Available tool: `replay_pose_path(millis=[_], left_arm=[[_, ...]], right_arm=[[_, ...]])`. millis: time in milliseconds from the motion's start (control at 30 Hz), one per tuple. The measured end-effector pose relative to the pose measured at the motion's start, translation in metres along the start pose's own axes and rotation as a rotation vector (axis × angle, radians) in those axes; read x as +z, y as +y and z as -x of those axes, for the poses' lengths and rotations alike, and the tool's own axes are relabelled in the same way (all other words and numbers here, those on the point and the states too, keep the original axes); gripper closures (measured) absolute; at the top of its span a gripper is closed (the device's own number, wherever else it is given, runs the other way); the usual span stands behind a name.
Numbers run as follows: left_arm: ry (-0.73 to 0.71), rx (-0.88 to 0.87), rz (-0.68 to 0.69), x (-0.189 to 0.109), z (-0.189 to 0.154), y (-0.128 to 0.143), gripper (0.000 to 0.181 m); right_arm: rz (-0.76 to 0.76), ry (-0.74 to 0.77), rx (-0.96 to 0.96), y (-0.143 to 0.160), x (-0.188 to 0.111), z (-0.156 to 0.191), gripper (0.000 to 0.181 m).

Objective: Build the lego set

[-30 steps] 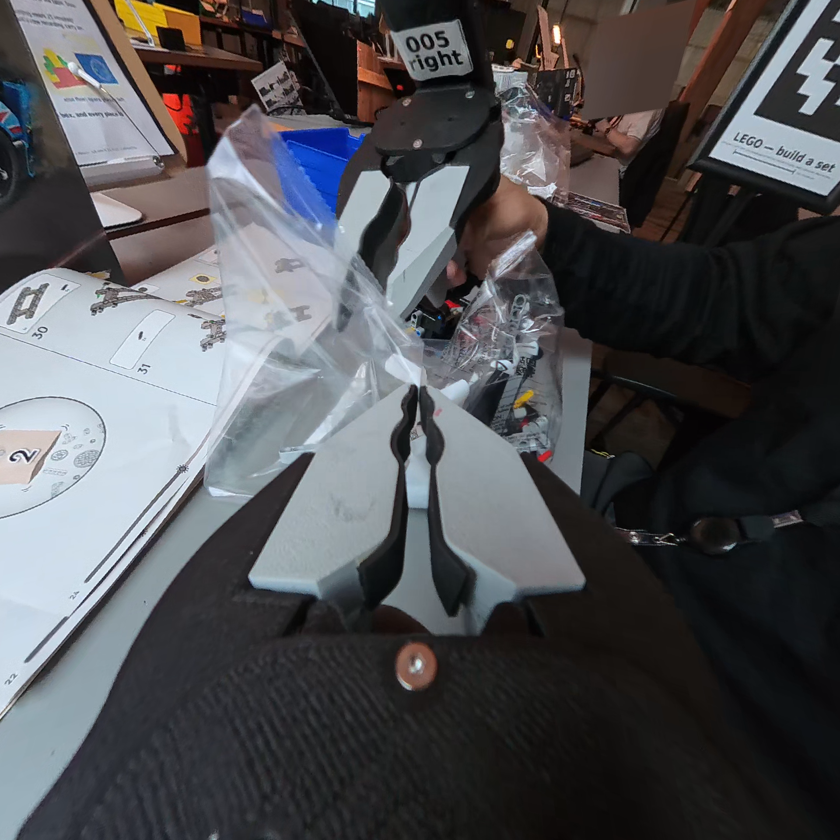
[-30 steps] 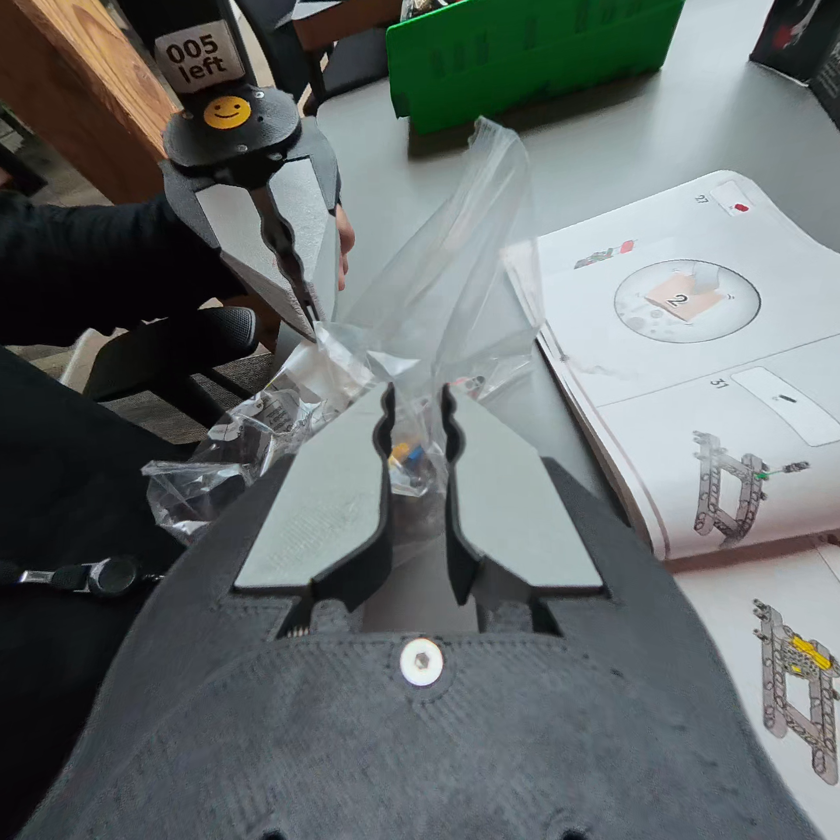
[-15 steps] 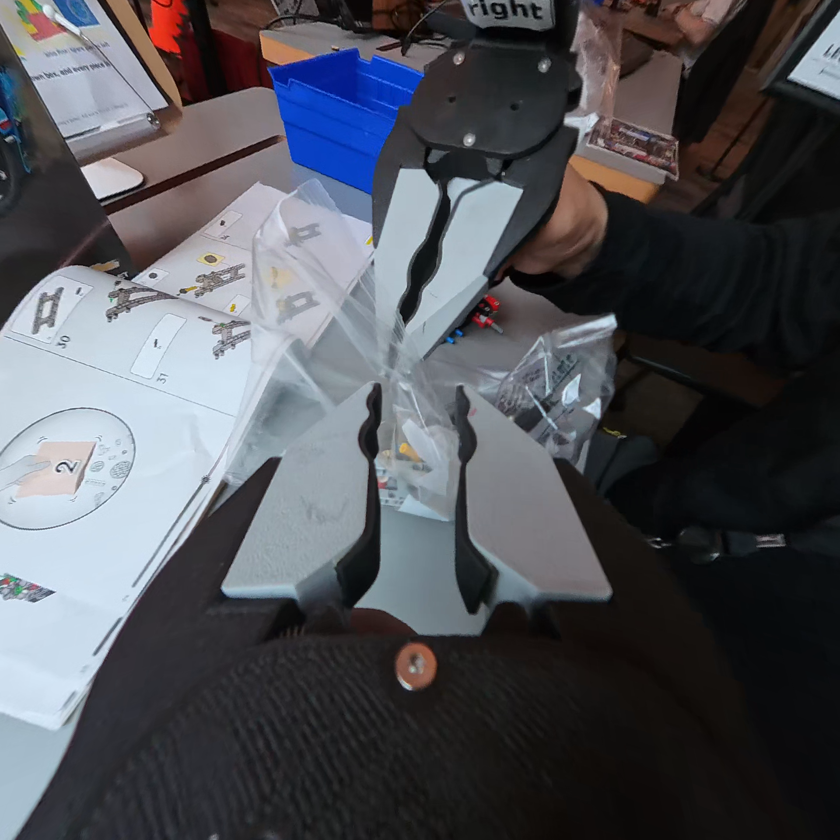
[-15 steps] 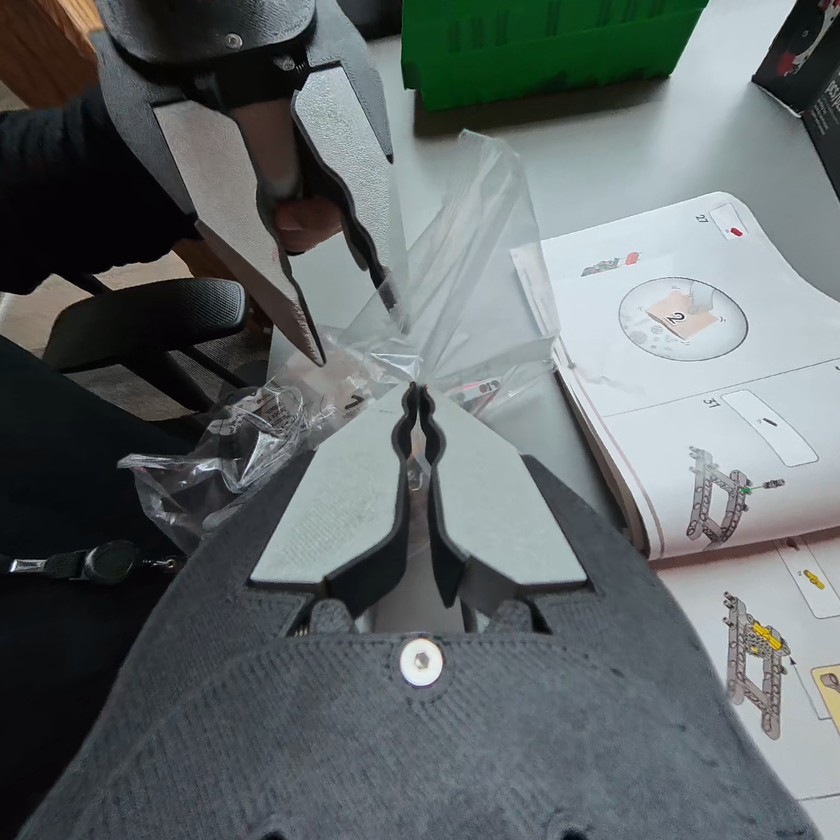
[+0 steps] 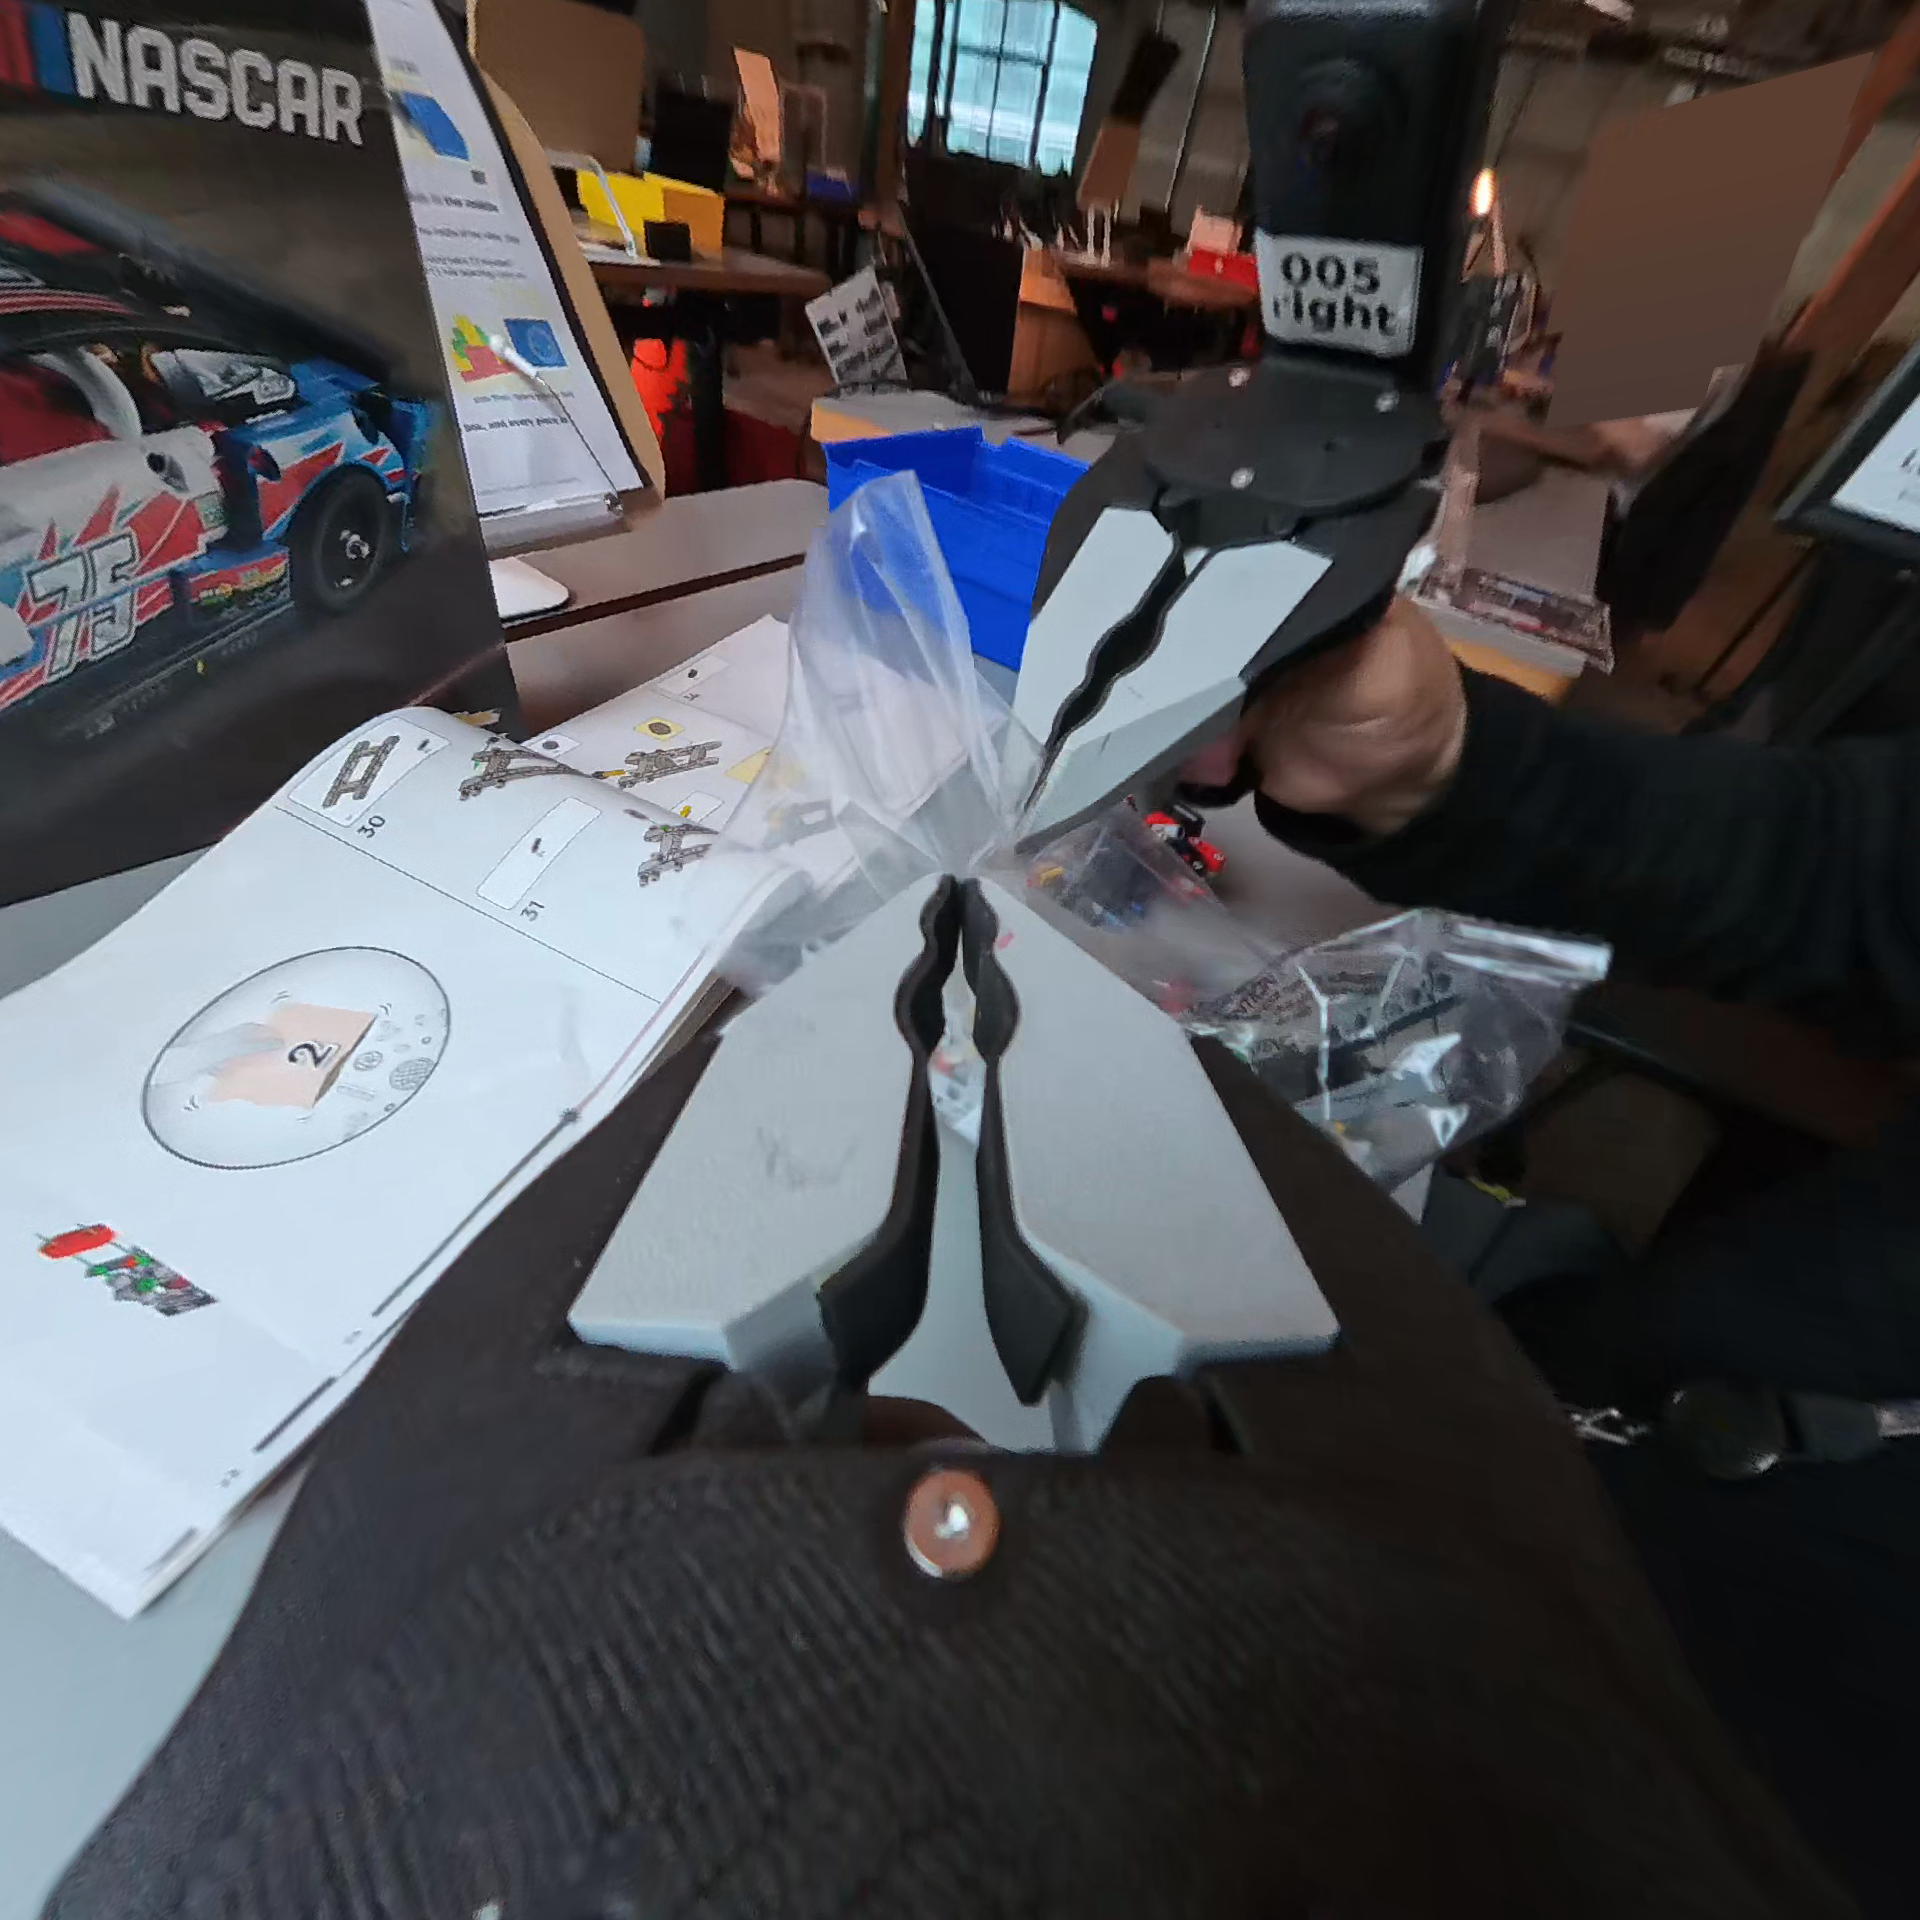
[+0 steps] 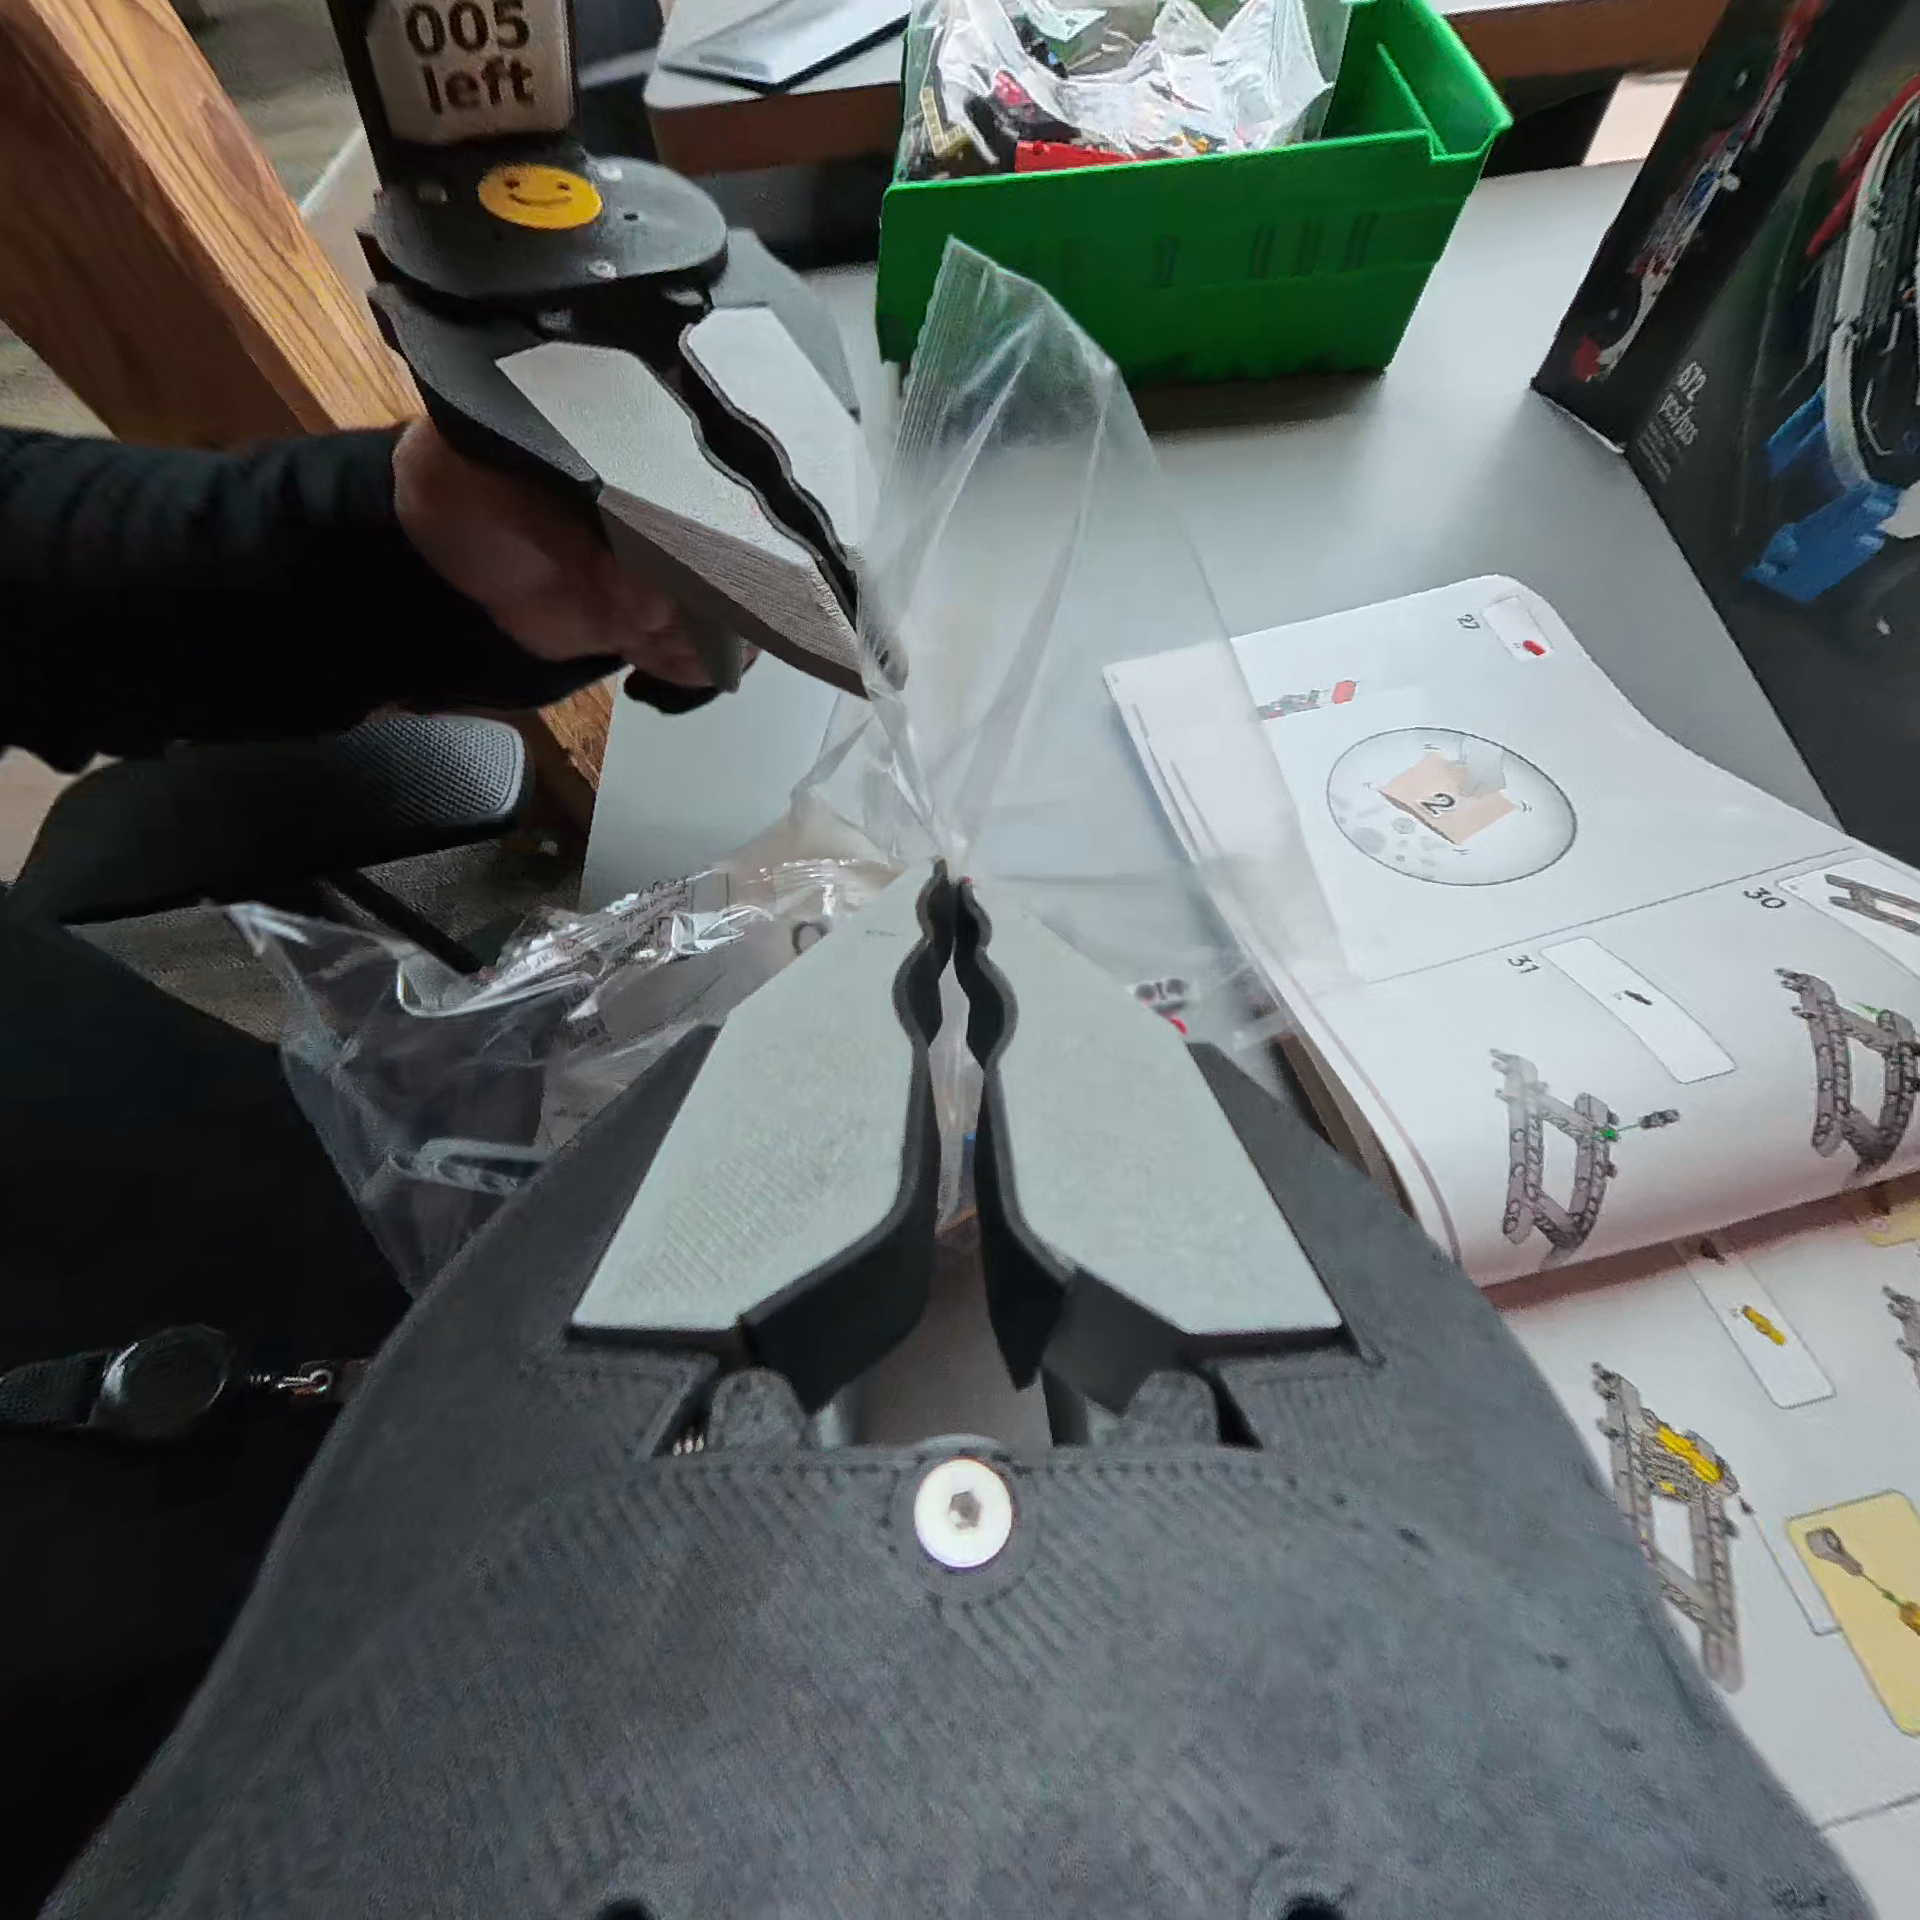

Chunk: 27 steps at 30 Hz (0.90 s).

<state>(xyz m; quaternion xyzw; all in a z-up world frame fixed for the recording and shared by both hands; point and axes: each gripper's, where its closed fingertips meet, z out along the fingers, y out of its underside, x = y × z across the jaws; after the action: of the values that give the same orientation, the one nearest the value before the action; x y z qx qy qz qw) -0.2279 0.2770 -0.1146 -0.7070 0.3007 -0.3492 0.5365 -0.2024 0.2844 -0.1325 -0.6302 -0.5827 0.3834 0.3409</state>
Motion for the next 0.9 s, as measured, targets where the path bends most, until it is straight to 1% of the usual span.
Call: replay_pose_path(millis=[67, 167, 500, 600, 667, 700, 733, 767, 800, 833, 900], left_arm=[[0.013, -0.033, -0.031, -0.002, -0.002, 0.004, 0.181], [0.015, -0.086, -0.027, -0.002, 0.002, 0.018, 0.181], [-0.01, -0.151, -0.062, -0.014, 0.013, 0.035, 0.181], [0.009, -0.163, -0.045, -0.016, 0.014, 0.039, 0.181], [-0.006, -0.149, -0.002, -0.015, 0.016, 0.044, 0.181], [0.003, -0.158, 0.017, -0.014, 0.016, 0.045, 0.181], [0.009, -0.163, 0.013, -0.013, 0.016, 0.043, 0.181], [0.014, -0.152, 0.022, -0.011, 0.014, 0.041, 0.181], [0.019, -0.139, 0.037, -0.01, 0.012, 0.04, 0.181], [0.021, -0.126, 0.036, -0.008, 0.009, 0.037, 0.181], [0.032, -0.098, 0.037, -0.005, 0.003, 0.031, 0.181]], right_arm=[[-0.015, -0.006, 0.008, 0.002, 0.001, 0.001, 0.181], [-0.003, -0.003, 0.019, 0.01, 0.005, -0.002, 0.181], [-0.023, -0.009, 0.052, 0.016, 0.012, -0.005, 0.181], [-0.048, -0.052, 0.053, 0.016, 0.014, 0.001, 0.181], [-0.008, -0.08, 0.056, 0.019, 0.016, 0.004, 0.181], [0.01, -0.106, 0.073, 0.018, 0.015, 0.005, 0.179], [0.015, -0.131, 0.083, 0.014, 0.013, 0.006, 0.165], [-0.006, -0.118, 0.085, 0.006, 0.01, 0.003, 0.148], [-0.036, -0.099, 0.079, -0.004, 0.007, -0.001, 0.135], [-0.051, -0.095, 0.081, -0.011, 0.005, -0.003, 0.134], [-0.048, -0.11, 0.106, -0.02, 0.008, -0.005, 0.147]])
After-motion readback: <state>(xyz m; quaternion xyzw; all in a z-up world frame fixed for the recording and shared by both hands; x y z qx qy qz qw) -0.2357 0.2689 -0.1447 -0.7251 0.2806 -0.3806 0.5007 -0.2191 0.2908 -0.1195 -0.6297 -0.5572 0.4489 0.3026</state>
